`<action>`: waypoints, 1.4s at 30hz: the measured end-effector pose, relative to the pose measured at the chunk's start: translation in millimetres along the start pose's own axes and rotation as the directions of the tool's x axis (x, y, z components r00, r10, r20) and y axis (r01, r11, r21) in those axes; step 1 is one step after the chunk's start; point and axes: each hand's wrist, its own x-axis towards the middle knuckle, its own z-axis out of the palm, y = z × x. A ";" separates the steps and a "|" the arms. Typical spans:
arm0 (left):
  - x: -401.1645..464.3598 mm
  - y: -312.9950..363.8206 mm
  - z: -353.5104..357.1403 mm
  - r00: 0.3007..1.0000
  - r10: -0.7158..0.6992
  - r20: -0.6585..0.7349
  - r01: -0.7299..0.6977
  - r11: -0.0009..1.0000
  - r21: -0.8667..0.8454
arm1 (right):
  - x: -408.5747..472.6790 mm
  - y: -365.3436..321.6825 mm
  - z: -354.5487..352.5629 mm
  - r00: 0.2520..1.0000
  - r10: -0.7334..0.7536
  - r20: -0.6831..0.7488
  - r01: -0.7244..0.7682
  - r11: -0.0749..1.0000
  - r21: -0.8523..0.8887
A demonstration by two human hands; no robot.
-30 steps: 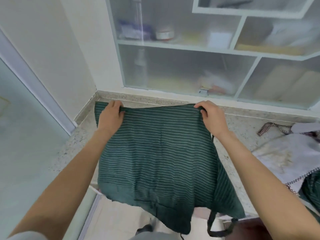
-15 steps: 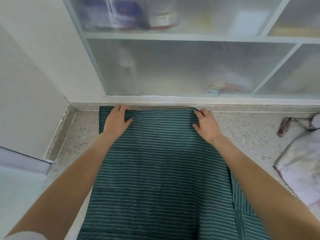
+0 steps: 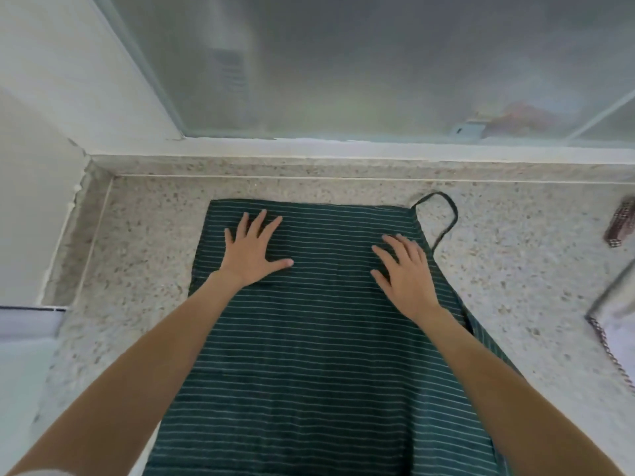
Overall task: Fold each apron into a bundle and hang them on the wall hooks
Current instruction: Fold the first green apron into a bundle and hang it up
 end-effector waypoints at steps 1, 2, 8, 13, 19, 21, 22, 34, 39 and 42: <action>2.2 0.0 3.2 0.999 -0.013 0.043 0.012 1.000 0.025 | -3.6 0.2 6.5 0.993 0.086 0.087 -0.088 0.996 0.018; 5.8 -0.7 6.9 0.997 -0.023 0.070 0.020 0.999 0.047 | -4.3 3.0 15.0 0.976 0.154 0.157 -0.160 0.987 0.030; 24.5 -13.7 8.5 0.998 -0.057 0.017 0.057 0.998 0.041 | 38.3 20.7 23.9 0.966 0.107 0.234 -0.111 0.994 0.001; 39.2 -29.5 0.5 0.994 -0.103 -0.038 0.103 0.995 -0.002 | 80.5 16.8 19.4 0.969 0.059 0.239 -0.067 0.997 0.026; 35.7 -13.2 -5.7 0.980 -0.062 -0.187 0.038 0.991 -0.126 | 57.7 10.1 1.2 0.994 0.086 0.069 -0.094 0.987 0.131; 29.9 24.6 -6.0 0.946 0.071 -0.317 -0.137 0.972 -0.191 | 24.0 14.2 -12.3 0.977 0.179 -0.112 -0.157 0.971 0.180; 26.7 48.0 -4.8 0.925 0.143 -0.353 -0.227 0.951 -0.210 | 2.9 15.8 -16.9 0.952 0.248 -0.180 -0.211 0.957 0.202; -5.4 247.7 73.1 0.879 0.477 0.011 -0.476 0.879 -0.037 | -203.5 53.2 -8.5 0.699 0.713 0.055 -0.713 0.701 -0.020; -11.6 247.7 86.3 0.865 0.491 0.099 -0.498 0.865 0.066 | -189.6 65.9 -7.2 0.725 0.683 0.093 -0.687 0.727 0.011; -13.7 248.4 84.9 0.867 0.481 0.127 -0.495 0.860 0.120 | -182.3 81.2 -14.4 0.743 0.641 0.192 -0.666 0.738 0.112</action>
